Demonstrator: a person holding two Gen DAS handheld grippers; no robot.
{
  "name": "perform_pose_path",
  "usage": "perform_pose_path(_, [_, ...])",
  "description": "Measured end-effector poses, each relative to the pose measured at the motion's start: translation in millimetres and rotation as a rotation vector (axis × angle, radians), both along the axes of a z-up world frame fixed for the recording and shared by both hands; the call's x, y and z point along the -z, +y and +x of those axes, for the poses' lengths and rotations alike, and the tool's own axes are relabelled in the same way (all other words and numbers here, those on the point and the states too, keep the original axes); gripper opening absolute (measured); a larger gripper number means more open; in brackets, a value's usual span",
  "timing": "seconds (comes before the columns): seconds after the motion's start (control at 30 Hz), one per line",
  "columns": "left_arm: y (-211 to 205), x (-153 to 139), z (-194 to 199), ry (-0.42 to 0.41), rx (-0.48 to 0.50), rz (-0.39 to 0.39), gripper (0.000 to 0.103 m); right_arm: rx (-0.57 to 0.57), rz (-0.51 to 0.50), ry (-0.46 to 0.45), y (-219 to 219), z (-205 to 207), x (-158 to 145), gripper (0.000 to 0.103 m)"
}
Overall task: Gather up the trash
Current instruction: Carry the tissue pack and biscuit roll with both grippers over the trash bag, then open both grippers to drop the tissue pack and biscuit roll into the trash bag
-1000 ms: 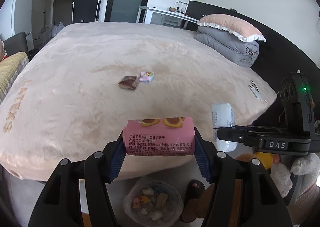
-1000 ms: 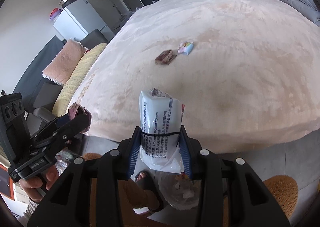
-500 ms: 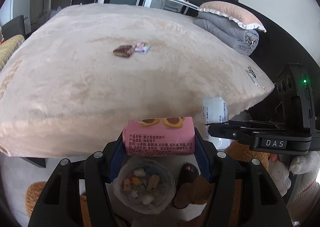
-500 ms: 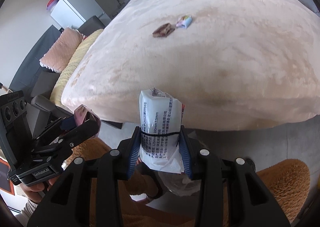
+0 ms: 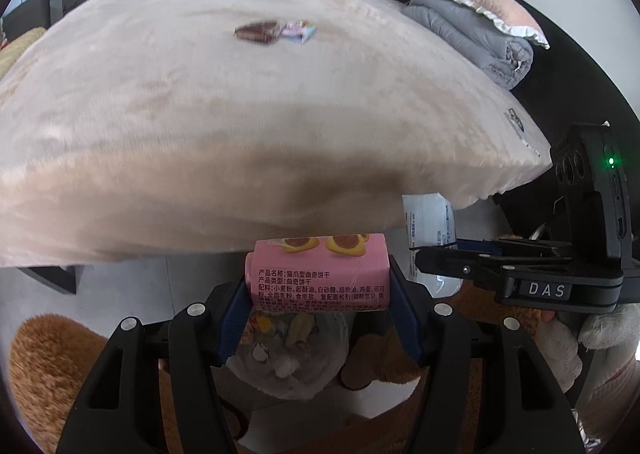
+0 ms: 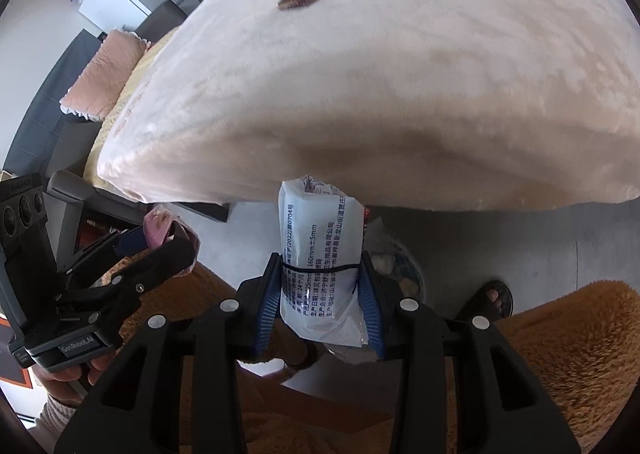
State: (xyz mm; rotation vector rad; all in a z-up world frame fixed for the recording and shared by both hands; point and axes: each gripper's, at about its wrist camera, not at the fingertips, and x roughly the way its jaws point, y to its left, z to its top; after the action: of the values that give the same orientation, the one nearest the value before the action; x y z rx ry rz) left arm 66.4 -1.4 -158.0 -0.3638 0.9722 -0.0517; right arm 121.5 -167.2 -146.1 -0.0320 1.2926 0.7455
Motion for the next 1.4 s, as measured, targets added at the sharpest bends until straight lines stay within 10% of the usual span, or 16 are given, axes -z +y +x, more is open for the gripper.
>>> perform_pose_path(1.2, [-5.1, 137.7, 12.4, 0.364, 0.013, -0.128, 0.061, 0.018, -0.126, 0.26, 8.2, 7.4, 113.3, 0.04])
perform_pose_path(1.4, [-5.9, 141.2, 13.0, 0.381, 0.026, -0.143, 0.074, 0.051, -0.108, 0.264, 4.9, 13.6, 110.5, 0.044])
